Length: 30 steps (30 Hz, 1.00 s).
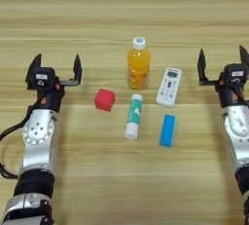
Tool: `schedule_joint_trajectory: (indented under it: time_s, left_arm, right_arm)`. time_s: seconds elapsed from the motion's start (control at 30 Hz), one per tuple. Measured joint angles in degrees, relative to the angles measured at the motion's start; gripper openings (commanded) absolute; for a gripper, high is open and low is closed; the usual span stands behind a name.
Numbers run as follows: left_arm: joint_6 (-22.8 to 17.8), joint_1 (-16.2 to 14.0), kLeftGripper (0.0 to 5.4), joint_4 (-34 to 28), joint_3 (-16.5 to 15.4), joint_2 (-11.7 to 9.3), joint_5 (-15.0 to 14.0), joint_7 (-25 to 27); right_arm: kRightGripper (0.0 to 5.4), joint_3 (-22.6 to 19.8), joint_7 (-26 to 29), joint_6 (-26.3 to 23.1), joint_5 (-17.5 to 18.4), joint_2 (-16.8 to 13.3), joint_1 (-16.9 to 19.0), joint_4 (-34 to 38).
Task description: Move the objects on the table
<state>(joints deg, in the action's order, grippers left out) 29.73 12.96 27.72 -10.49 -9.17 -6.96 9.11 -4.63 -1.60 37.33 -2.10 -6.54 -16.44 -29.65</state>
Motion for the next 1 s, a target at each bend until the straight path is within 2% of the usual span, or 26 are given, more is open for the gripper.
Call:
schedule_joint_trajectory:
  time_s: [1.0]
  left_arm:
    - [0.15,0.1,5.4,0.03,0.54,0.44,0.5,-1.2]
  right_arm:
    - [5.37,-0.23,2.17,0.17,0.69,-0.73,-0.03,-0.59]
